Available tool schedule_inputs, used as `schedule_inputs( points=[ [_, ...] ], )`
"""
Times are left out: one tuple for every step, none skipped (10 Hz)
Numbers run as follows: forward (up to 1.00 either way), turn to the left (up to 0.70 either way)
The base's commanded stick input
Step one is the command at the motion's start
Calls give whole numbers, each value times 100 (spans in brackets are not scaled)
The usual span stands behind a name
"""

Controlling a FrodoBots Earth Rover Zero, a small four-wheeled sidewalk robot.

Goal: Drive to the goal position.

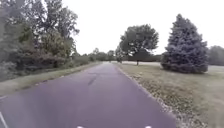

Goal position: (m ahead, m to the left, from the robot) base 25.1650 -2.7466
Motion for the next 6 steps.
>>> schedule_inputs(
  points=[
    [70,13],
    [70,6],
    [70,0],
    [70,0],
    [70,0],
    [70,0]
  ],
)
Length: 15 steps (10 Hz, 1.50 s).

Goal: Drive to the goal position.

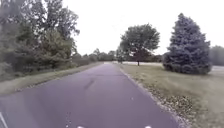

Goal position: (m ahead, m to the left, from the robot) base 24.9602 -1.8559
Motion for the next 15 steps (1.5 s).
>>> schedule_inputs(
  points=[
    [70,0],
    [70,0],
    [70,0],
    [70,0],
    [70,0],
    [70,0],
    [70,0],
    [70,0],
    [70,0],
    [70,0],
    [70,0],
    [70,0],
    [70,-1],
    [70,0],
    [70,0]
  ],
)
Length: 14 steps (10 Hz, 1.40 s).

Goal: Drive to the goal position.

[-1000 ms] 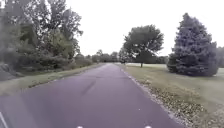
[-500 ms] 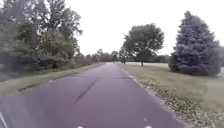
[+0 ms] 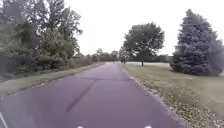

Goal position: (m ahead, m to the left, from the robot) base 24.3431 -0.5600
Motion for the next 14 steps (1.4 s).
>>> schedule_inputs(
  points=[
    [70,0],
    [70,-1],
    [70,-8],
    [70,-10],
    [70,0],
    [70,0],
    [70,0],
    [70,0],
    [70,0],
    [70,0],
    [70,0],
    [70,0],
    [70,0],
    [70,0]
  ],
)
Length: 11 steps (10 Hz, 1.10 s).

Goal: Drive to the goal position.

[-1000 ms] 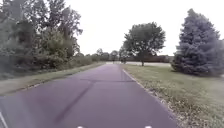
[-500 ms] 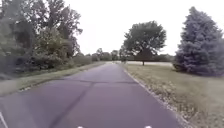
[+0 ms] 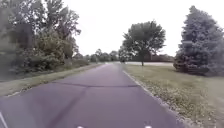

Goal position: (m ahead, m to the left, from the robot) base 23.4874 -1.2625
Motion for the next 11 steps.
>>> schedule_inputs(
  points=[
    [70,0],
    [70,0],
    [70,0],
    [70,0],
    [70,0],
    [70,0],
    [70,1],
    [70,2],
    [70,3],
    [70,6],
    [70,3]
  ],
)
